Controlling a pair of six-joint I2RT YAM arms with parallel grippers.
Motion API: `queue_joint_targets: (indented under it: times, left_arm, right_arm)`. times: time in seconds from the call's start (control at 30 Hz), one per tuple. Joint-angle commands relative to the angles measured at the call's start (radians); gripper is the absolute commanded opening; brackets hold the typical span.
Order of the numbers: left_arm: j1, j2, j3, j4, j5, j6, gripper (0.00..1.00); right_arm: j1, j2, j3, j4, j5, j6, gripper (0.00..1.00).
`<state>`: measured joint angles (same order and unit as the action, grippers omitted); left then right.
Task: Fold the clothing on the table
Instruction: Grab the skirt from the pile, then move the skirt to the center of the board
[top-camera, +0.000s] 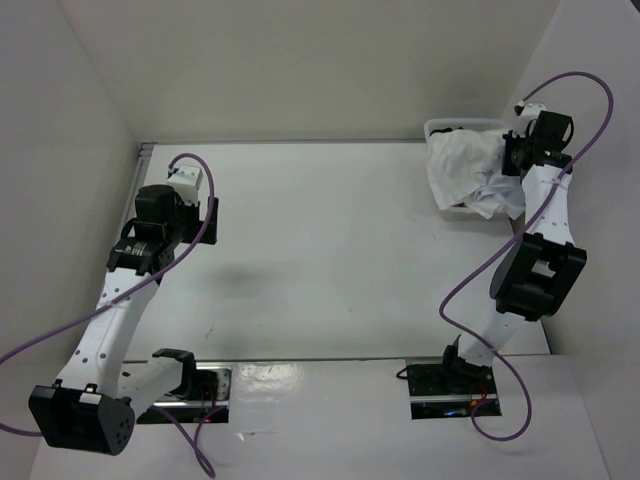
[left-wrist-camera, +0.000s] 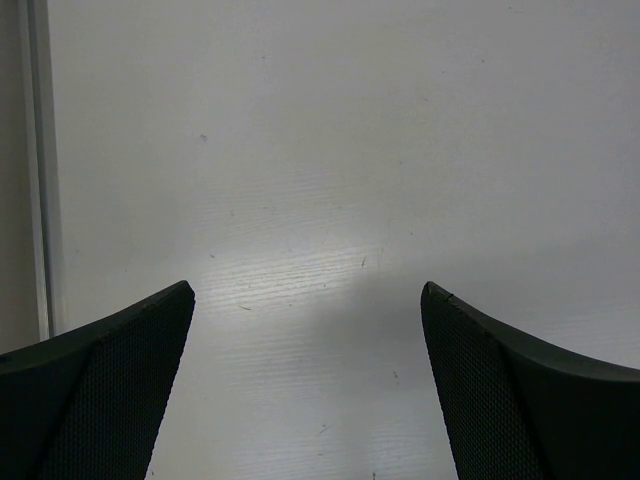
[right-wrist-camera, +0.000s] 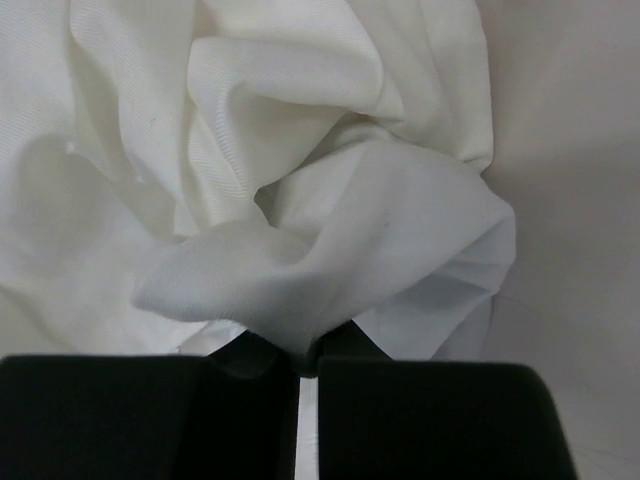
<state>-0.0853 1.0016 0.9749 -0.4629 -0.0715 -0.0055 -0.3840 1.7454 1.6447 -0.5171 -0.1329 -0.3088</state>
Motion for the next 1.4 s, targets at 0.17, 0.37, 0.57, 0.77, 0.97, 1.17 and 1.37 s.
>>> queue_joint_targets:
  times: [0.17, 0.37, 0.57, 0.77, 0.97, 1.17, 1.37]
  left_arm:
    - [0.007, -0.012, 0.021, 0.023, 0.032, -0.014, 1.0]
    - [0.007, -0.012, 0.021, 0.023, 0.05, -0.024, 1.0]
    - [0.007, -0.012, 0.021, 0.032, 0.05, -0.024, 1.0]
    - [0.007, -0.012, 0.031, 0.013, 0.072, -0.014, 1.0]
    - [0.007, -0.012, 0.031, -0.016, 0.104, -0.005, 1.0]
    - [0.007, -0.021, 0.013, -0.025, 0.113, 0.022, 1.0]
    - [0.007, -0.02, -0.018, -0.025, 0.147, 0.045, 1.0]
  right_arm:
    - [0.004, -0.173, 0.136, -0.044, -0.115, 0.025, 0.0]
    - [0.004, -0.424, 0.106, -0.002, -0.304, 0.056, 0.0]
    - [0.046, -0.578, 0.05, -0.018, -0.505, 0.12, 0.0]
    - [0.236, -0.6, -0.006, -0.05, -0.57, 0.18, 0.0]
    - [0.538, -0.485, -0.074, -0.09, -0.409, 0.169, 0.0]
    - [0.66, -0.29, -0.095, -0.15, -0.285, 0.11, 0.0]
    - [0.846, -0.152, -0.106, -0.146, -0.082, 0.074, 0.0]
